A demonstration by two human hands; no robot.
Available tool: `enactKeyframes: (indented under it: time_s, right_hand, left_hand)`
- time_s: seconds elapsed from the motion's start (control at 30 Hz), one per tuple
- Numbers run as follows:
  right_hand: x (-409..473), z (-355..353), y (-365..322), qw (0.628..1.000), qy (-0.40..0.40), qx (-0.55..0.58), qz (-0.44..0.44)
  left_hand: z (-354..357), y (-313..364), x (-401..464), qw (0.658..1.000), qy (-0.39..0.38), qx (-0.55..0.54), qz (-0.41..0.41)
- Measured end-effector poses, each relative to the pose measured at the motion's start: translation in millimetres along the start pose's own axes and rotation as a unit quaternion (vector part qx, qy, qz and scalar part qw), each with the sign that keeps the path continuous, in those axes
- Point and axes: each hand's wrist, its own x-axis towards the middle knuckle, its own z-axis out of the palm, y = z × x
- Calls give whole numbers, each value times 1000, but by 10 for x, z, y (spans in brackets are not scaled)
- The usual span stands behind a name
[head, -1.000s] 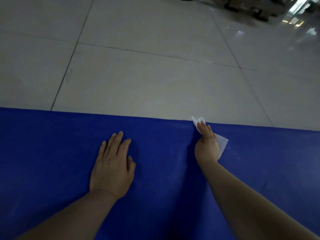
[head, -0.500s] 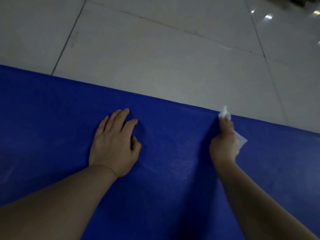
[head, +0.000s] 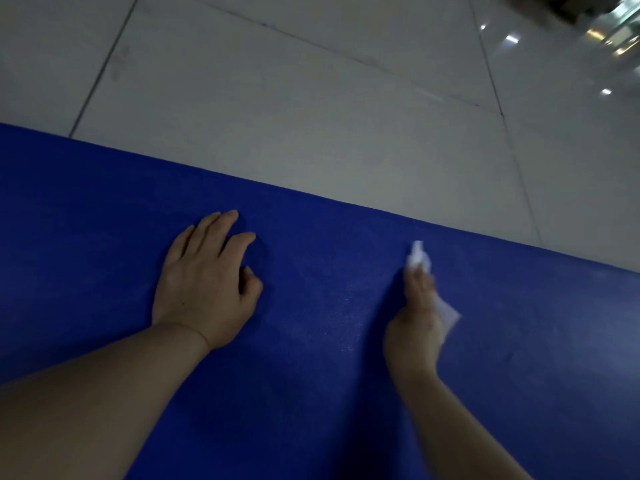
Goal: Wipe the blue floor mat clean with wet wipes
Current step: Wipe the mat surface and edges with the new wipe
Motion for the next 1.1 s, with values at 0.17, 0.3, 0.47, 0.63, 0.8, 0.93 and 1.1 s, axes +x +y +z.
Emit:
enactKeyframes:
  time_s: [0.17,0.3,0.47,0.63,0.8,0.93,1.1]
  right_hand:
    - [-605,394,-574,964,-107,48,-241]
    - [-339,-37,62,985,-36,-45,-164]
    - [-187,-80,266,992,85,54,81]
    - [-838,445,-520,977,-51,69,-198]
    - [-553,52,180,989,-22,21,-143]
    - [-274,-222,537,984,75,40,155]
    - [-740,260,-202,997,5,51,-65]
  left_hand:
    - [-21,-2,-1,1000,1,-6,4]
    - [-13,-12,2,1000,6,-8,5]
    - [-5,-2,9,1000,7,-6,2]
    - [-10,-3,11,1000,9,-7,6]
    - [-8,-1,12,1000,12,-7,5]
    - [-8,-7,8,1000,15,-6,4]
    - [-18,11,14,1000,13,-7,-1]
